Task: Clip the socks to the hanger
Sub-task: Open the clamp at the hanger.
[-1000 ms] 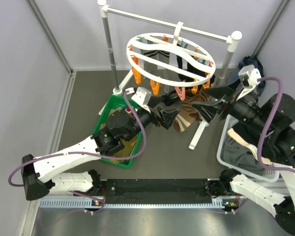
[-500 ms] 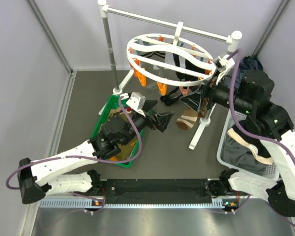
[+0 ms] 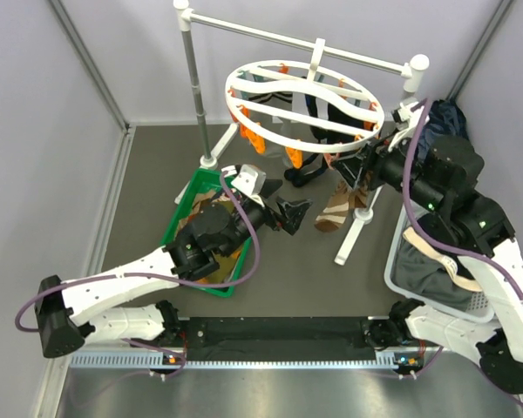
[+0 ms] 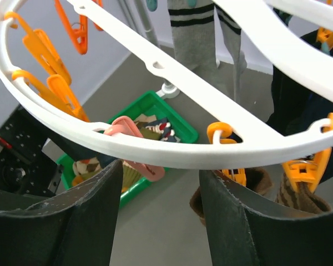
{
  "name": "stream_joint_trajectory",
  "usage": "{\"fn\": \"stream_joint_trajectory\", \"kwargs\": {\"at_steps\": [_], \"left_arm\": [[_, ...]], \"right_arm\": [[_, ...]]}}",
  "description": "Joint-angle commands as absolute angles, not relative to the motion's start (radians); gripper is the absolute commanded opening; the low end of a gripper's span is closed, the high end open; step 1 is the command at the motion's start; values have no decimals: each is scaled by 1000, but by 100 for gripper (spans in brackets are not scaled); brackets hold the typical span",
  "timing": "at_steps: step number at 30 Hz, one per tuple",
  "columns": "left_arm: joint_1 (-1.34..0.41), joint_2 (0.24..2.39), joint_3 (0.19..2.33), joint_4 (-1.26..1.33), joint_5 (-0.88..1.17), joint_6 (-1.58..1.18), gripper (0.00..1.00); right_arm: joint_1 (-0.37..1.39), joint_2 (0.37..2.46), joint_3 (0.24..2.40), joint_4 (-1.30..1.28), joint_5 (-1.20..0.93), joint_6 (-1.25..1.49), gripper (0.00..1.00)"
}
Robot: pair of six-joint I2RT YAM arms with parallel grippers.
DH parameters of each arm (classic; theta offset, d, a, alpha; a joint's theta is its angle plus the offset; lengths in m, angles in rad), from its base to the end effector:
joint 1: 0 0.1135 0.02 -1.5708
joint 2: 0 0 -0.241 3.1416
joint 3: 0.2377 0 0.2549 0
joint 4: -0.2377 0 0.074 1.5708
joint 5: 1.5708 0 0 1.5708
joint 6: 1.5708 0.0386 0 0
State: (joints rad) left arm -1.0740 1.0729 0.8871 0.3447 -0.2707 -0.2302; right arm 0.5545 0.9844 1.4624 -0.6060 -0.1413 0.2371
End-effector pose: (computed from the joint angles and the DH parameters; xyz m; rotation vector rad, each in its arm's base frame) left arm 0.1374 -0.2318 0.3561 0.3848 1.4264 -0.8806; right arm 0.1589 0.1048 0.4672 -0.3831 1.7063 0.7058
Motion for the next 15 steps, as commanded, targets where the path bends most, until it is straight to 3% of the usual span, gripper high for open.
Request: {"fn": "stream_joint_trajectory", "kwargs": {"at_steps": [1,15], "left_arm": [[-1071,1095,903,393,-265,-209,98],[-1071,1163,911,494,-213,-209,98]], "right_arm": [[554,930,1447,-488,-107,255,55],[552,911,1376,-399,-146,313,52]]}}
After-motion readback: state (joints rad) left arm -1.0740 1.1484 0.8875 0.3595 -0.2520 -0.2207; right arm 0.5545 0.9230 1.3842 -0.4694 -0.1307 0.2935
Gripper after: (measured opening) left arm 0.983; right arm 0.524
